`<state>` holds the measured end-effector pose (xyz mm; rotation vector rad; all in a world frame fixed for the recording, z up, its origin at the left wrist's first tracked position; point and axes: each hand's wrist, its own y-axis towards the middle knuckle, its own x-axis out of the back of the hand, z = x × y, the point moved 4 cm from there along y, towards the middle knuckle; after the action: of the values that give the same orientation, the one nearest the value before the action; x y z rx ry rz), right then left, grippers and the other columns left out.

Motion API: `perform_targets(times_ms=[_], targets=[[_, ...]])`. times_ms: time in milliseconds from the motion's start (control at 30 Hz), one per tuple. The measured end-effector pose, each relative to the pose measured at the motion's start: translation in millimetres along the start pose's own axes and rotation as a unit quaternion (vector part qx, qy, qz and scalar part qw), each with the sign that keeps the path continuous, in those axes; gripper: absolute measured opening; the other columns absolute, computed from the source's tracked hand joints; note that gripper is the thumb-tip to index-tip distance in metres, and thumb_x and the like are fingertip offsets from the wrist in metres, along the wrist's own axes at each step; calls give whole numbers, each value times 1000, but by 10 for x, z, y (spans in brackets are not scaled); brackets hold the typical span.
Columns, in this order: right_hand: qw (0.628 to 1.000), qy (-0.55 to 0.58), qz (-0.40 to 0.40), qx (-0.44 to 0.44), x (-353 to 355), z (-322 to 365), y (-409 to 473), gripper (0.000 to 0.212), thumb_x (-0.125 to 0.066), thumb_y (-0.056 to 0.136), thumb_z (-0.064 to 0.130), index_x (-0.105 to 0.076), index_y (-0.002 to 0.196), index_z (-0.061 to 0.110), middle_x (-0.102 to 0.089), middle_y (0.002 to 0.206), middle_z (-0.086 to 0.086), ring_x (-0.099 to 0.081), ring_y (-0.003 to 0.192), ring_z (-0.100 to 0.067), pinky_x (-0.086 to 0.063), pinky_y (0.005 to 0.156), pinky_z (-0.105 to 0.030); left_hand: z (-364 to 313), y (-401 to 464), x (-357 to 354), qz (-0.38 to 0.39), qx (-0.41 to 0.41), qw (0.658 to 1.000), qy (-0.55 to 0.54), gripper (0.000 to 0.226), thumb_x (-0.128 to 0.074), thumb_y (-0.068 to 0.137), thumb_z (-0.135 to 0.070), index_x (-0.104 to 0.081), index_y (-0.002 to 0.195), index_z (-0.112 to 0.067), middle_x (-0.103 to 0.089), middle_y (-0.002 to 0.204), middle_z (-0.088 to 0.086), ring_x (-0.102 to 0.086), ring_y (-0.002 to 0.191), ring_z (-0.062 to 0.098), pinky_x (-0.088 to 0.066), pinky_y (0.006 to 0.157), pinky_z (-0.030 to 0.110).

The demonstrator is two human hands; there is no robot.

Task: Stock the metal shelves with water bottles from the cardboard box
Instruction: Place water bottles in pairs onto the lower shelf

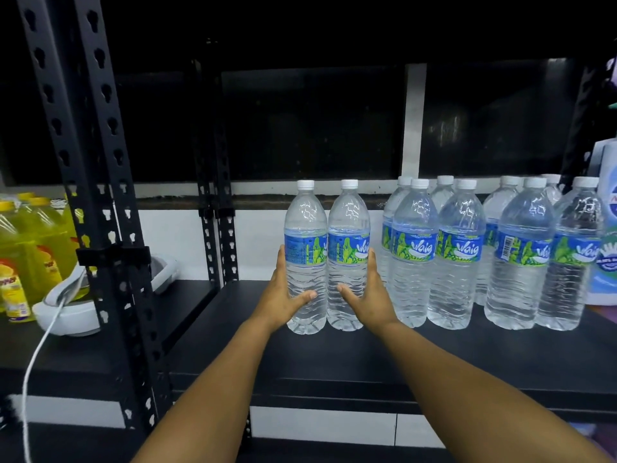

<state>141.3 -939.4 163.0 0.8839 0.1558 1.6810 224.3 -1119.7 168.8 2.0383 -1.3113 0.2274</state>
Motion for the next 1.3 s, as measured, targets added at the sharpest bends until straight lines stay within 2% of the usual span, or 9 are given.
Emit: perform_targets(times_ms=[200, 367, 467, 567, 633, 800, 933, 1133, 1300], targets=[[1000, 14, 27, -7, 26, 13, 1, 102, -69, 86, 37, 8, 153, 28, -12, 161, 3, -20, 145, -18, -25, 115, -38, -33, -15, -3, -7, 8, 1000, 2, 115, -78, 79, -30, 12, 147, -52, -28, 157, -11, -33, 141, 12, -31, 116, 46], [993, 108, 19, -42, 92, 27, 27, 99, -71, 85, 33, 2, 153, 29, -34, 153, -2, -33, 140, -20, -31, 113, -39, -123, -27, 17, -76, 9, 997, 29, 105, -80, 78, -33, -5, 151, -40, -36, 147, -3, -39, 133, 15, -37, 104, 33], [986, 151, 12, -65, 151, 67, 113, 95, -71, 86, 21, -5, 153, 28, -40, 145, -5, -45, 126, -19, -37, 106, -36, -148, 7, -3, -110, 22, 993, 46, 103, -80, 77, -35, -9, 151, -35, -37, 144, 3, -39, 133, 20, -39, 102, 37], [984, 168, 25, -51, 201, 135, 153, 84, -66, 87, 6, -16, 151, 27, -46, 125, 7, -45, 107, -8, -37, 93, -26, -140, 46, -55, -126, 37, 991, 35, 105, -82, 75, -33, -10, 152, -33, -38, 140, 7, -40, 131, 23, -40, 102, 40], [985, 164, 34, -40, 207, 152, 149, 82, -65, 87, 2, -19, 150, 28, -48, 115, 15, -45, 101, -2, -36, 91, -24, -128, 52, -83, -134, 41, 990, 32, 106, -82, 74, -30, -10, 152, -32, -40, 138, 8, -41, 129, 24, -40, 101, 40], [987, 156, 33, -20, 166, 118, 129, 85, -66, 87, 6, -16, 150, 32, -50, 122, 15, -46, 108, 0, -36, 95, -23, -94, 70, -84, -138, 22, 990, 18, 104, -82, 76, -25, -12, 153, -29, -43, 139, 6, -44, 128, 22, -40, 100, 36], [988, 151, 21, -7, 135, 88, 149, 83, -67, 86, 8, -18, 148, 35, -54, 121, 17, -53, 106, 3, -40, 95, -23, -75, 91, -55, -124, -2, 992, -8, 100, -80, 78, -21, -14, 152, -31, -46, 138, 0, -46, 120, 12, -40, 100, 31], [991, 134, 16, 7, 79, 34, 196, 84, -67, 87, 13, -15, 149, 36, -52, 130, 14, -53, 117, -8, -42, 101, -29, -22, 142, -63, -113, -14, 993, -25, 98, -79, 79, -23, -13, 151, -36, -46, 139, -3, -45, 123, 10, -40, 102, 33], [991, 133, 13, 11, 78, 10, 191, 81, -69, 86, 11, -20, 142, 43, -51, 129, 19, -51, 118, -1, -39, 103, -26, 1, 139, -54, -101, -14, 994, -44, 92, -78, 80, -22, -18, 149, -35, -48, 131, -13, -50, 118, 8, -40, 96, 28]])
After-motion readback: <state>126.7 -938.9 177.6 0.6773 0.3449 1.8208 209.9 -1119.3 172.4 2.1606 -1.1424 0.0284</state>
